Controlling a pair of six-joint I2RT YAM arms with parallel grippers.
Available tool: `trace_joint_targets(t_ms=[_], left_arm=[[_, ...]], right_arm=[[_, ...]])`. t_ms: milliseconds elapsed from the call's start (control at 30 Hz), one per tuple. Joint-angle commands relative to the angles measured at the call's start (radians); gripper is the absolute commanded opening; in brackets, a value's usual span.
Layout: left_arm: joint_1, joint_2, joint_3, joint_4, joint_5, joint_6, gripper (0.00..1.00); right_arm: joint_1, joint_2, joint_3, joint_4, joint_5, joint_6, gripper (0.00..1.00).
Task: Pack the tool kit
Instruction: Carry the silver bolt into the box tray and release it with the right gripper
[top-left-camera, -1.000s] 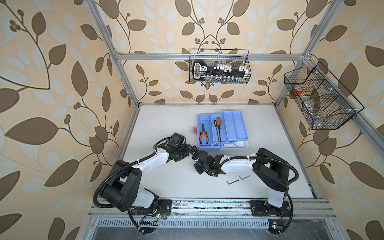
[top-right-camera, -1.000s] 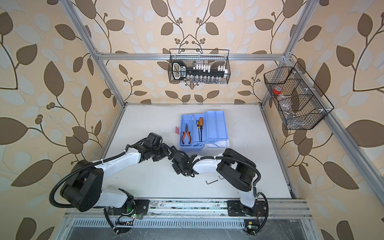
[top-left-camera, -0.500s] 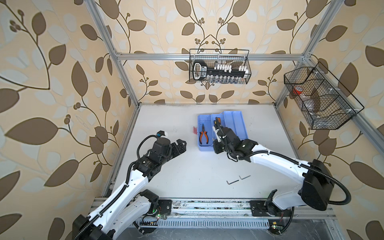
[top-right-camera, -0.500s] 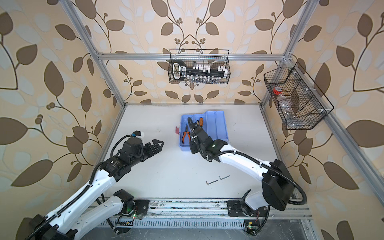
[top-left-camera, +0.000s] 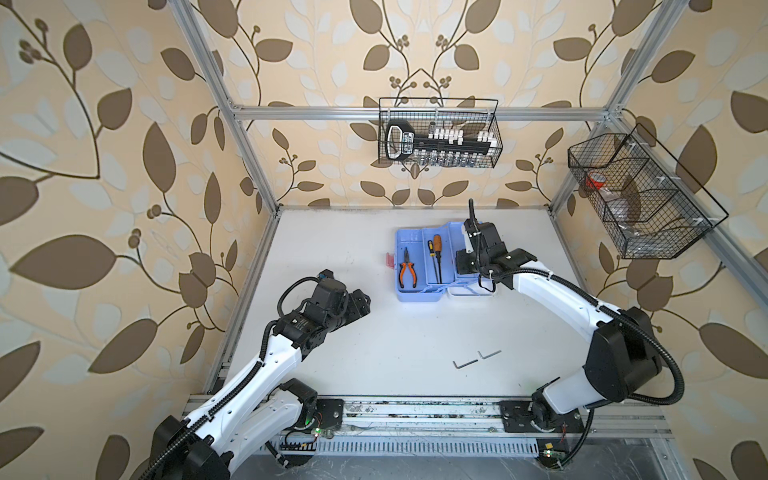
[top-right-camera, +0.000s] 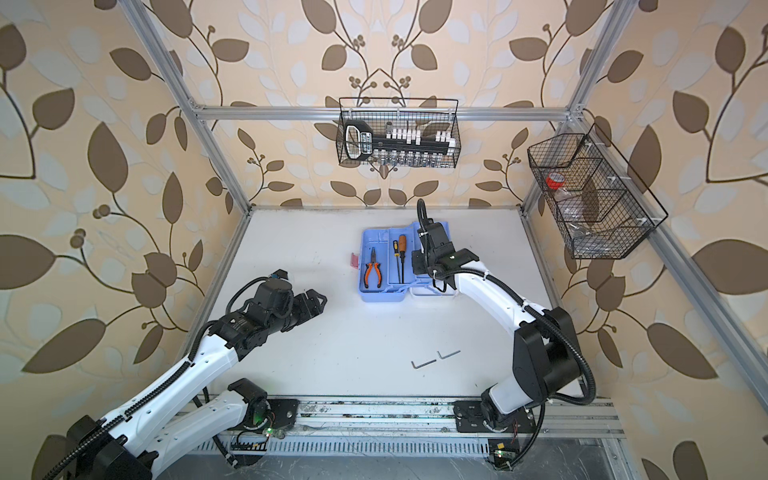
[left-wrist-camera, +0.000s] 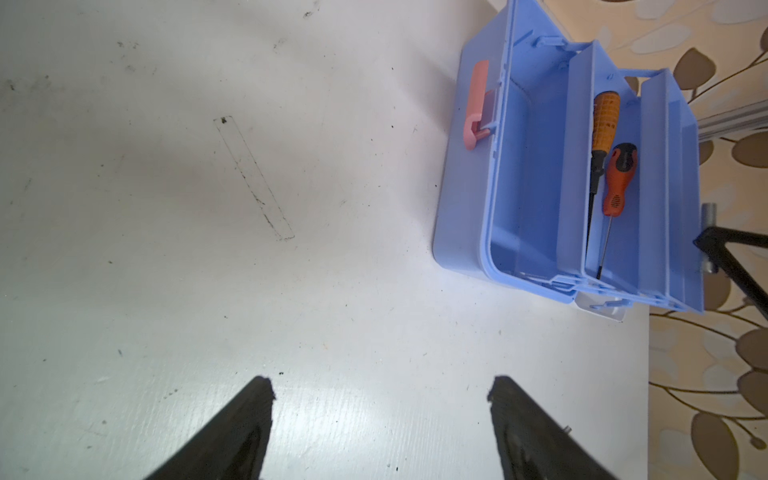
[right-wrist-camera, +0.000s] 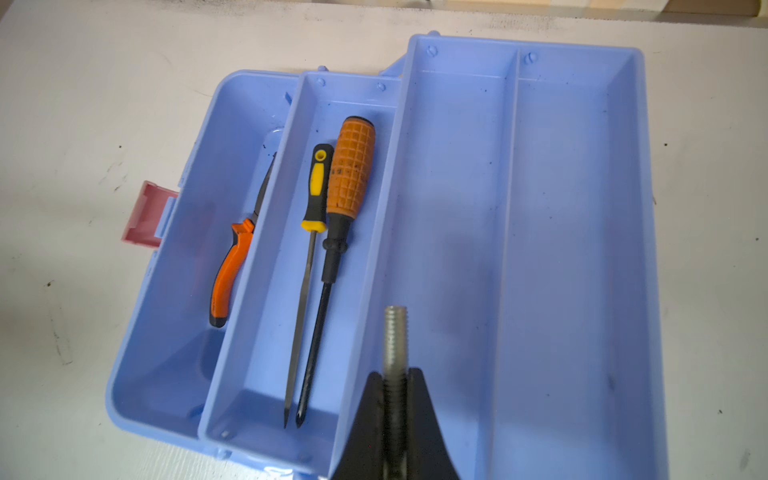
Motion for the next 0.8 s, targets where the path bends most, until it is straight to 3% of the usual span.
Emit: trace_joint_targets(t_ms=[0,167,300,400,567,633,767], left_arm=[[-0.007,-0.004,-0.017,0.018,0.003,0.005,0.83],[-0.006,0.014,-0.02,0.032,0.001,0.001,0.83],[-0.007,0.044,-0.022,0.052,0.014,-0.004,0.83],[-0.007,0.07,-0.022,0.062,0.021,-0.006,0.84],[-0.007,0.1,-0.032,0.062,0.018,-0.004,0.7],[-0.01,0.104,-0.042,0.077,0.034,-0.004,0.59],[-0.033,0.115,-0.051,0.088,0.029,-0.005,0.54]], right_arm=[[-0.013,0.05,0.062,-0.035,-0.011,-0.042,0.0],[-0.031,0.092,0.09,-0.031,-0.021,-0.047,0.0],[-0.032,0.1,0.104,-0.031,-0.014,-0.047,0.15],[-0.032,0.082,0.106,-0.034,-0.007,-0.043,0.19],[-0.032,0.035,0.113,-0.069,0.019,-0.038,0.27],[-0.032,0.004,0.108,-0.1,0.026,-0.017,0.24],[0.002,-0.127,-0.004,-0.128,0.069,0.037,0.18]])
